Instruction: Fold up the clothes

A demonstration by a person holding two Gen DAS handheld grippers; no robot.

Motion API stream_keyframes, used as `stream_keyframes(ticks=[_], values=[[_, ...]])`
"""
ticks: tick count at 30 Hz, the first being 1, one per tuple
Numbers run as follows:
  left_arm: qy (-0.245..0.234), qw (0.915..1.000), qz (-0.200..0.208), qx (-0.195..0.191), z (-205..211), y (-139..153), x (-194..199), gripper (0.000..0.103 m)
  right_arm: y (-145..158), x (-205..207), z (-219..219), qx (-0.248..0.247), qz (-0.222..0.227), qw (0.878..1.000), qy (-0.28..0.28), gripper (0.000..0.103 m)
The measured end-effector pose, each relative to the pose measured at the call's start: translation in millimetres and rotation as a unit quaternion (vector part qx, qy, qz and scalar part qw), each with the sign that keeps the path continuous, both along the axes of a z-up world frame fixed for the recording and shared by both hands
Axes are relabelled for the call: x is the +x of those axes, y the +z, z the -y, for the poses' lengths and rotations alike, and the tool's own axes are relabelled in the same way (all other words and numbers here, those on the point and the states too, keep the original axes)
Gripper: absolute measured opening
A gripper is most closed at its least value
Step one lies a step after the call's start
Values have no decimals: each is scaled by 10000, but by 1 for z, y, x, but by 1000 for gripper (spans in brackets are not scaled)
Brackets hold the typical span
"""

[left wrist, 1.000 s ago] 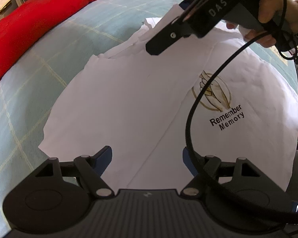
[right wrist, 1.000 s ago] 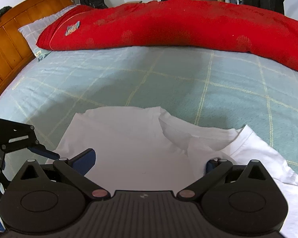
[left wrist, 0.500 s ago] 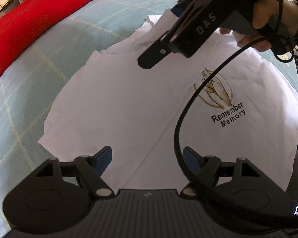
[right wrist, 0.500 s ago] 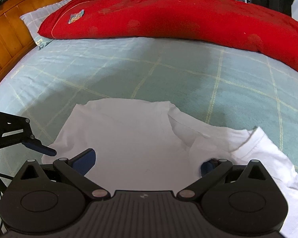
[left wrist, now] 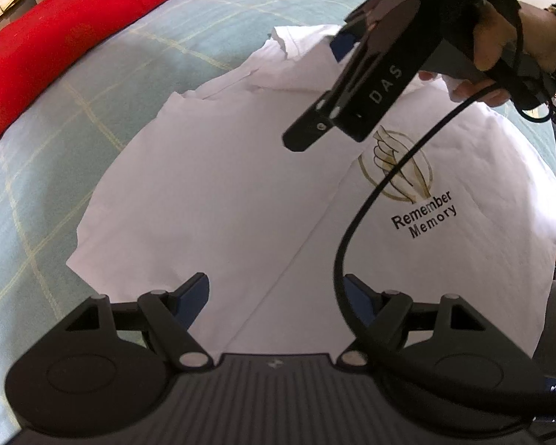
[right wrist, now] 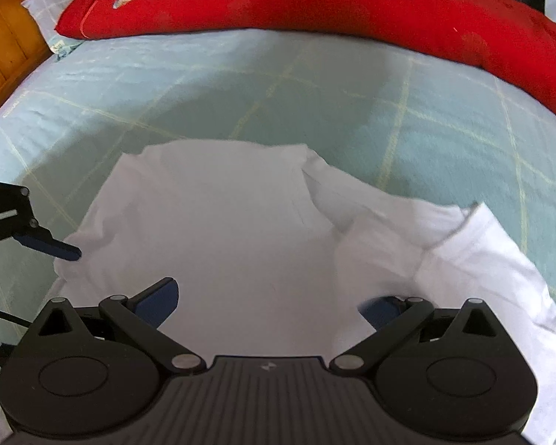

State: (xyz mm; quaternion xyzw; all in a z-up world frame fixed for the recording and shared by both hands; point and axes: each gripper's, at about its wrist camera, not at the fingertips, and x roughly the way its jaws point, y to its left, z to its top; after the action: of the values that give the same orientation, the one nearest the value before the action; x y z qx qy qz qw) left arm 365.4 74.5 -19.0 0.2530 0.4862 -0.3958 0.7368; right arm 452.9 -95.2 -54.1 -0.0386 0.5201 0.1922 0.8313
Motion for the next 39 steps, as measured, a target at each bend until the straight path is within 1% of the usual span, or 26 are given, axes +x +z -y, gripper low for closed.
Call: stream_keyframes(ticks=[10, 20, 33, 37, 39], values=[[-185, 9998, 4, 13, 21, 1, -1, 79, -1, -11, 31, 87, -85, 9995, -287, 103], [-263, 9997, 0, 14, 32, 1, -2, 79, 0, -12, 44, 496, -52, 9978, -431, 103], [-108, 9999, -29, -5, 15, -1, 1, 79, 0, -5, 30, 848, 10, 9958, -353, 103], [-42, 10000, -18, -23, 7, 0, 2, 79, -3, -4, 31, 825, 13, 9951, -547, 103], [-6, 10000, -24, -43, 2, 0, 3, 79, -1, -9, 35, 977, 27, 9933, -625, 103]])
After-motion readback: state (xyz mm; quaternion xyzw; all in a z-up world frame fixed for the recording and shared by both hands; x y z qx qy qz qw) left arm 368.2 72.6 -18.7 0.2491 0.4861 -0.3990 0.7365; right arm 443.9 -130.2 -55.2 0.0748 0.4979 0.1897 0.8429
